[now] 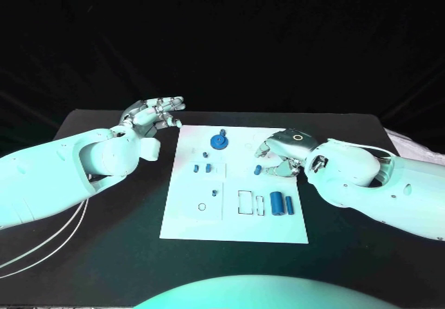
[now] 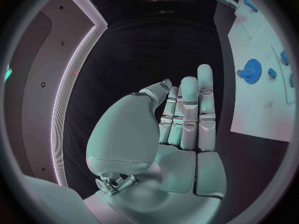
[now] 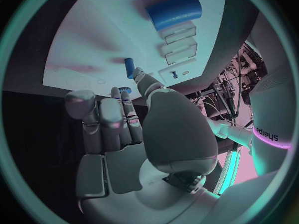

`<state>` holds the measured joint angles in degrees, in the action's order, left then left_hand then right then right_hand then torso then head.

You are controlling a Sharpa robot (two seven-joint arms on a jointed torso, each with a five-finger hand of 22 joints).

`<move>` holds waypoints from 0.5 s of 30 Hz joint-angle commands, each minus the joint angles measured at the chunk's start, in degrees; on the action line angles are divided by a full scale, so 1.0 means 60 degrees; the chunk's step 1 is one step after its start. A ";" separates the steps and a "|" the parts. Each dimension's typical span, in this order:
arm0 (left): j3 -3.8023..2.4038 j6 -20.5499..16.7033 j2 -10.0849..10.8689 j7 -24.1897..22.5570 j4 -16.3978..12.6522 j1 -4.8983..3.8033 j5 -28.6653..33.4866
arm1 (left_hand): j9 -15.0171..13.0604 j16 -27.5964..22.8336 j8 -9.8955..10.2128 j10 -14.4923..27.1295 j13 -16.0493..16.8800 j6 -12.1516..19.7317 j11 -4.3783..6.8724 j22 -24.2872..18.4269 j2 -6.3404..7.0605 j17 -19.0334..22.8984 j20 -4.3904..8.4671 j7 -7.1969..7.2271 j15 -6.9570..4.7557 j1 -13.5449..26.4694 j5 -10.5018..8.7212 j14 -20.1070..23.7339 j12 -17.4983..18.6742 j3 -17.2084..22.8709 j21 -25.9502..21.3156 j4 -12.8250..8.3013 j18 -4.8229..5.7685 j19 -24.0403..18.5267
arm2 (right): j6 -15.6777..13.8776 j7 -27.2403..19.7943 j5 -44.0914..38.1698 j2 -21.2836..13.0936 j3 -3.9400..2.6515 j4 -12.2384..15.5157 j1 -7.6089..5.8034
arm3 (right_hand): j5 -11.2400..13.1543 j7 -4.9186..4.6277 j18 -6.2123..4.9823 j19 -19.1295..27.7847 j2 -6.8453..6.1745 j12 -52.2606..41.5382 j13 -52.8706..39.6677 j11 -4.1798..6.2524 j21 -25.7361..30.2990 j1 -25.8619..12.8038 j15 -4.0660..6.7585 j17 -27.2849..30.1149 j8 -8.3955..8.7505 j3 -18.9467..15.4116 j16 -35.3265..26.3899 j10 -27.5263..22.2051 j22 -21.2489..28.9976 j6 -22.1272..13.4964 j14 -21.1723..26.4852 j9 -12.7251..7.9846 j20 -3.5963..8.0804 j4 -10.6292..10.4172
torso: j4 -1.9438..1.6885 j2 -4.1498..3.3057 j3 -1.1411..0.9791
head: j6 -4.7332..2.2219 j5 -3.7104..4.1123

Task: Assemble the parts on the task board

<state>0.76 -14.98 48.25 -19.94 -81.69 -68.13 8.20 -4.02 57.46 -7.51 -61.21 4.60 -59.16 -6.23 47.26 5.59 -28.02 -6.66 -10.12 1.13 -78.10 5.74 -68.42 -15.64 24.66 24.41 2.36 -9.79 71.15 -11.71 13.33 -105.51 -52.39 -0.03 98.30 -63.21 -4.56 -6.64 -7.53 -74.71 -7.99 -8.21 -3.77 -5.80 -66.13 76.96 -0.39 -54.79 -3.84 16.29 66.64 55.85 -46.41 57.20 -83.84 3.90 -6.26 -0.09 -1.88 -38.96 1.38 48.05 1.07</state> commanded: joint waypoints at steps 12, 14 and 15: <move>0.0003 0.0199 -0.0012 -0.0050 0.0002 0.0009 -0.0075 | 0.0008 0.0045 -0.0039 0.0074 0.0006 0.0064 0.0022 -0.0015 0.0002 0.0015 -0.0001 -0.0019 -0.0001 -0.0071 -0.0025 0.0061 -0.0063 -0.0011 -0.0033 -0.0064 -0.0103 0.0079 | 0.0779 -0.0240 -0.0098 0.0506 0.0067 -0.0511 0.0133 | -0.0039 -0.0122 -0.0008 -0.0123 0.0468 -0.0481 0.0007 0.0224 -0.0102 0.0305 0.0104 0.0135 -0.0063 0.0180 0.0020 0.0839 -0.0157 0.0487 -0.0177 0.0049 0.0049 -0.0008 | 0.0000 -0.0007 0.0008 | 0.0033 -0.0032; 0.0004 0.0204 -0.0013 -0.0047 0.0002 0.0009 -0.0075 | 0.0008 0.0045 -0.0039 0.0074 0.0006 0.0064 0.0022 -0.0015 0.0002 0.0015 -0.0001 -0.0019 -0.0001 -0.0071 -0.0025 0.0061 -0.0063 -0.0011 -0.0033 -0.0064 -0.0103 0.0079 | 0.0763 -0.0296 -0.0079 0.0555 0.0070 -0.0560 0.0154 | -0.0007 -0.0110 0.0001 -0.0156 0.0556 -0.0522 0.0014 0.0262 -0.0137 0.0338 0.0135 0.0125 -0.0108 0.0319 0.0036 0.1080 -0.0206 0.0667 -0.0187 0.0069 0.0079 -0.0013 | -0.0001 -0.0009 0.0010 | 0.0040 -0.0029; 0.0004 0.0206 -0.0013 -0.0045 0.0002 0.0009 -0.0075 | 0.0008 0.0045 -0.0039 0.0074 0.0006 0.0064 0.0022 -0.0015 0.0002 0.0015 -0.0001 -0.0019 -0.0001 -0.0071 -0.0025 0.0061 -0.0063 -0.0011 -0.0033 -0.0064 -0.0103 0.0079 | 0.0745 -0.0321 -0.0069 0.0573 0.0071 -0.0580 0.0163 | 0.0007 -0.0100 0.0008 -0.0178 0.0583 -0.0518 0.0019 0.0282 -0.0164 0.0348 0.0149 0.0101 -0.0125 0.0377 0.0058 0.1152 -0.0249 0.0741 -0.0195 0.0077 0.0092 -0.0014 | 0.0000 -0.0009 0.0010 | 0.0046 -0.0034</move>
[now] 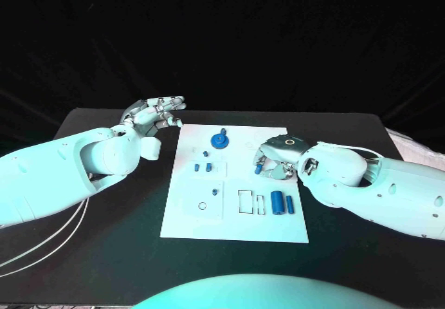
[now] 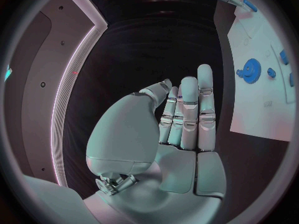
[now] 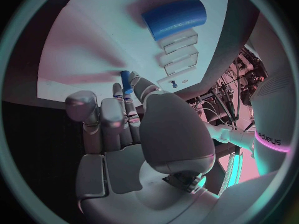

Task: Assemble the parts on the task board

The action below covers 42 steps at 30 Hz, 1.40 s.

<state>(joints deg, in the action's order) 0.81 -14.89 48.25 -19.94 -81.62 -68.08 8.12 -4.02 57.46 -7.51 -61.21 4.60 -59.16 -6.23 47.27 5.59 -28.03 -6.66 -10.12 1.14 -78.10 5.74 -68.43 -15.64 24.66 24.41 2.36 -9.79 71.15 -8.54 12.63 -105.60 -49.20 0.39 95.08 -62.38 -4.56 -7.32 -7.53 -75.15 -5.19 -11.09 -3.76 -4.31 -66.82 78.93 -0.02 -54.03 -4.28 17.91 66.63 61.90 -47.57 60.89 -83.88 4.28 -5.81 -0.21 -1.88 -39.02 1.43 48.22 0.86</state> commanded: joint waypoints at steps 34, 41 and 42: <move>0.0007 0.0255 0.0007 0.0061 0.0021 0.0010 -0.0095 | 0.0007 0.0052 -0.0059 0.0084 0.0006 0.0060 0.0024 -0.0027 -0.0005 0.0027 0.0003 -0.0016 -0.0005 -0.0109 -0.0023 0.0071 -0.0099 -0.0012 -0.0047 -0.0115 -0.0103 0.0090 | -0.1160 0.0060 0.1888 -0.0210 -0.0170 0.0937 -0.0039 | 0.0291 0.0117 0.0126 -0.0439 0.0398 0.0193 0.0003 0.0206 -0.0537 -0.0077 0.0274 -0.0534 -0.0240 0.0830 0.0533 0.1188 -0.0776 0.0938 -0.0295 0.0115 0.0210 -0.0078 | 0.0018 0.0017 0.0004 | 0.0098 -0.0007; 0.0008 0.0270 -0.0019 0.0074 0.0037 0.0012 -0.0095 | 0.0007 0.0053 -0.0061 0.0086 0.0006 0.0060 0.0024 -0.0028 -0.0002 0.0029 0.0004 -0.0016 -0.0005 -0.0116 -0.0024 0.0073 -0.0103 -0.0013 -0.0049 -0.0124 -0.0103 0.0091 | -0.1112 -0.0136 0.2270 0.0311 -0.0152 0.1250 0.0046 | 0.0286 0.0100 0.0123 -0.0432 0.0401 0.0231 0.0007 0.0200 -0.0530 -0.0079 0.0275 -0.0520 -0.0222 0.0859 0.0530 0.1185 -0.0756 0.0918 -0.0289 0.0110 0.0218 -0.0076 | -0.0012 0.0014 0.0008 | 0.0101 -0.0069; 0.0008 0.0273 -0.0025 0.0076 0.0037 0.0012 -0.0095 | 0.0007 0.0053 -0.0061 0.0086 0.0006 0.0060 0.0024 -0.0028 -0.0002 0.0029 0.0004 -0.0016 -0.0005 -0.0116 -0.0024 0.0073 -0.0103 -0.0013 -0.0049 -0.0124 -0.0103 0.0091 | -0.1113 -0.0168 0.2252 0.0409 -0.0146 0.1274 0.0071 | 0.0285 0.0093 0.0122 -0.0429 0.0402 0.0249 0.0009 0.0196 -0.0527 -0.0075 0.0274 -0.0518 -0.0214 0.0873 0.0531 0.1181 -0.0747 0.0908 -0.0287 0.0108 0.0219 -0.0071 | -0.0015 0.0019 0.0013 | 0.0105 -0.0089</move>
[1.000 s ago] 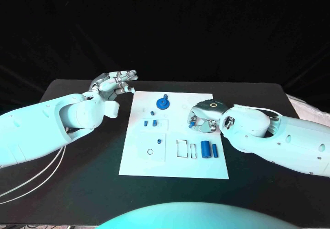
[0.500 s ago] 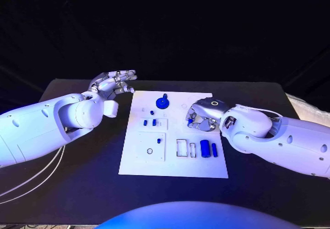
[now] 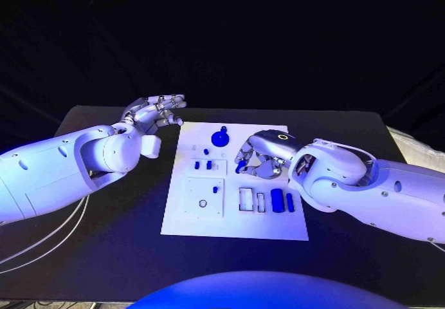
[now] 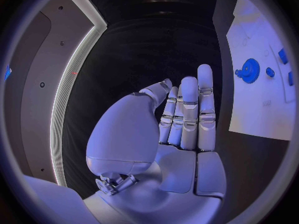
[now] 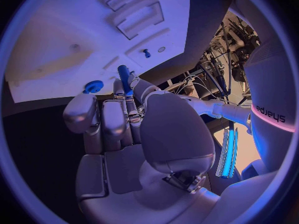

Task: Assemble the parts on the task board

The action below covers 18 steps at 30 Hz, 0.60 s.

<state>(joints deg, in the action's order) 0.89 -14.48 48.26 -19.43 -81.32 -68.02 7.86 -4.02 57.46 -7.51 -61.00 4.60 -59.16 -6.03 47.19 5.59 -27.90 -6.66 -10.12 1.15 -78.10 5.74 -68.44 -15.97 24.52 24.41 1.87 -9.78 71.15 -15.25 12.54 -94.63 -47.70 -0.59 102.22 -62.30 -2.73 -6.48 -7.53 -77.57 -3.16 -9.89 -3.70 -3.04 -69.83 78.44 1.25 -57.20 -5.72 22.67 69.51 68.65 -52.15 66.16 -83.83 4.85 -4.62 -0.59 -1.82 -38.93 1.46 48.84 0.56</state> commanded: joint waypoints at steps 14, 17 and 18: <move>-0.0003 0.0231 -0.0129 -0.0002 -0.0026 0.0005 -0.0051 | 0.0007 0.0054 -0.0066 0.0054 0.0006 0.0060 -0.0007 -0.0018 -0.0001 0.0011 0.0006 -0.0016 -0.0009 -0.0130 -0.0023 0.0077 -0.0057 0.0010 -0.0052 -0.0059 -0.0104 0.0094 | 0.0336 -0.0547 0.0099 0.1384 0.0191 -0.0315 0.0474 | -0.0028 -0.0075 0.0125 -0.0019 0.0086 0.0142 0.0002 -0.0036 -0.0029 0.0048 0.0052 0.0010 0.0061 0.0174 0.0067 0.0041 0.0022 -0.0007 -0.0286 0.0006 0.0023 0.0043 | -0.0006 -0.0011 0.0012 | 0.0078 -0.0230; -0.0003 0.0242 -0.0159 0.0000 -0.0012 0.0013 -0.0051 | 0.0007 0.0054 -0.0066 0.0054 0.0006 0.0060 -0.0007 -0.0018 -0.0001 0.0011 0.0006 -0.0016 -0.0009 -0.0130 -0.0023 0.0077 -0.0057 0.0010 -0.0052 -0.0059 -0.0104 0.0094 | 0.0376 -0.0511 -0.0036 0.1576 0.0217 -0.0471 0.0602 | -0.0030 -0.0080 0.0126 -0.0018 0.0088 0.0155 0.0002 -0.0040 -0.0029 0.0054 0.0050 0.0014 0.0066 0.0188 0.0066 0.0040 0.0023 -0.0013 -0.0284 0.0005 0.0021 0.0052 | -0.0013 -0.0016 0.0012 | 0.0100 -0.0253; -0.0003 0.0245 -0.0165 0.0001 -0.0010 0.0016 -0.0051 | 0.0007 0.0054 -0.0066 0.0054 0.0006 0.0060 -0.0007 -0.0018 -0.0001 0.0011 0.0006 -0.0016 -0.0009 -0.0130 -0.0023 0.0077 -0.0057 0.0010 -0.0052 -0.0059 -0.0104 0.0094 | 0.0382 -0.0492 -0.0087 0.1629 0.0223 -0.0515 0.0636 | -0.0030 -0.0081 0.0125 -0.0017 0.0089 0.0158 0.0002 -0.0041 -0.0028 0.0055 0.0050 0.0010 0.0067 0.0192 0.0069 0.0039 0.0026 -0.0015 -0.0285 0.0004 0.0021 0.0054 | -0.0012 -0.0014 0.0009 | 0.0104 -0.0258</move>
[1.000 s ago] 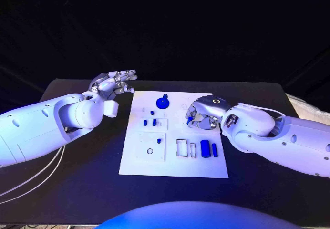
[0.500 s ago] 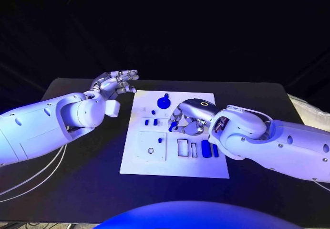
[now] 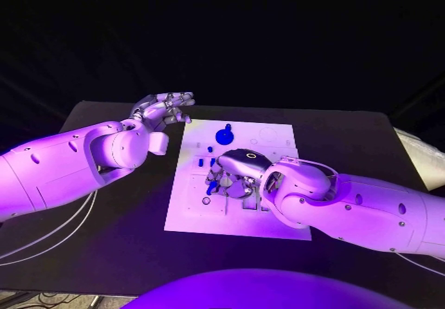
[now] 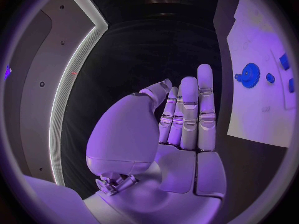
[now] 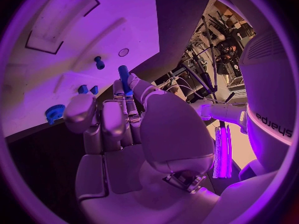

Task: Assemble the parts on the task board

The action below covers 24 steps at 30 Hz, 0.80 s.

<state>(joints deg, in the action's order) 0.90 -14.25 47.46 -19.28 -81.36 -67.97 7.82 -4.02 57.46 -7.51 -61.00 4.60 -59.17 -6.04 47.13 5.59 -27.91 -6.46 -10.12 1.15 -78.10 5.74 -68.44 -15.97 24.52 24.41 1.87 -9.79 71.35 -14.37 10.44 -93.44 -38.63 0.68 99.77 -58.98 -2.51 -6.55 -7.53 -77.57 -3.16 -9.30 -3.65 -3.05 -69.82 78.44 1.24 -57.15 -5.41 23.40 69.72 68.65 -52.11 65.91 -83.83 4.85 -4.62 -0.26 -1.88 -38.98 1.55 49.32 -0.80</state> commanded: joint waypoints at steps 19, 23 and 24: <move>-0.0004 0.0252 -0.0064 -0.0012 0.0019 0.0029 -0.0044 | 0.0007 0.0056 -0.0072 0.0055 0.0006 0.0059 -0.0007 -0.0010 -0.0003 0.0016 -0.0027 -0.0017 -0.0010 -0.0138 -0.0023 0.0080 -0.0068 0.0008 -0.0055 -0.0072 -0.0103 0.0063 | 0.0572 0.0077 -0.0627 0.0515 0.0059 -0.0516 0.0289 | -0.0075 -0.0080 0.0128 -0.0017 0.0111 0.0094 -0.0010 -0.0047 -0.0035 0.0072 0.0043 -0.0010 0.0025 0.0122 0.0048 0.0048 0.0010 0.0025 -0.0284 0.0004 0.0017 0.0028 | 0.0004 -0.0006 -0.0020 | 0.0112 -0.0149; -0.0003 0.0246 -0.0066 -0.0022 0.0023 0.0030 -0.0044 | 0.0007 0.0056 -0.0072 0.0055 0.0006 0.0059 -0.0007 -0.0010 -0.0003 0.0016 -0.0027 -0.0017 -0.0010 -0.0138 -0.0023 0.0080 -0.0068 0.0008 -0.0055 -0.0072 -0.0103 0.0063 | 0.0732 0.0235 -0.0724 0.0525 0.0061 -0.0530 0.0292 | -0.0075 -0.0080 0.0128 -0.0017 0.0111 0.0094 -0.0010 -0.0047 -0.0035 0.0072 0.0043 -0.0010 0.0025 0.0122 0.0048 0.0048 0.0010 0.0025 -0.0284 0.0004 0.0017 0.0028 | 0.0005 -0.0002 -0.0018 | 0.0113 -0.0160; -0.0003 0.0245 -0.0066 -0.0023 0.0024 0.0030 -0.0044 | 0.0007 0.0056 -0.0072 0.0055 0.0006 0.0059 -0.0007 -0.0010 -0.0003 0.0016 -0.0027 -0.0017 -0.0010 -0.0138 -0.0023 0.0080 -0.0068 0.0008 -0.0055 -0.0072 -0.0103 0.0063 | 0.0787 0.0267 -0.0739 0.0527 0.0062 -0.0534 0.0293 | -0.0075 -0.0080 0.0128 -0.0017 0.0111 0.0094 -0.0010 -0.0047 -0.0035 0.0072 0.0043 -0.0010 0.0025 0.0122 0.0048 0.0048 0.0010 0.0025 -0.0284 0.0004 0.0017 0.0028 | 0.0003 -0.0002 -0.0020 | 0.0113 -0.0151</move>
<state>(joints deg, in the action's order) 0.92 -13.87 47.18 -19.16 -81.18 -67.80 7.78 -4.02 57.46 -7.74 -61.00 4.60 -59.16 -6.04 47.14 5.59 -27.87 -6.46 -10.12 1.16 -78.55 5.74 -68.45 -16.20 24.53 24.41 1.87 -9.79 71.35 -11.74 10.86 -96.32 -35.52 1.03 96.63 -57.30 -2.77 -6.95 -7.53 -77.57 -2.86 -8.85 -3.66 -3.07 -69.82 78.76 1.24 -57.16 -4.87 23.81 69.72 68.63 -52.05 65.91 -83.83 4.83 -4.63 -0.15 -1.86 -39.01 1.42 49.99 -1.73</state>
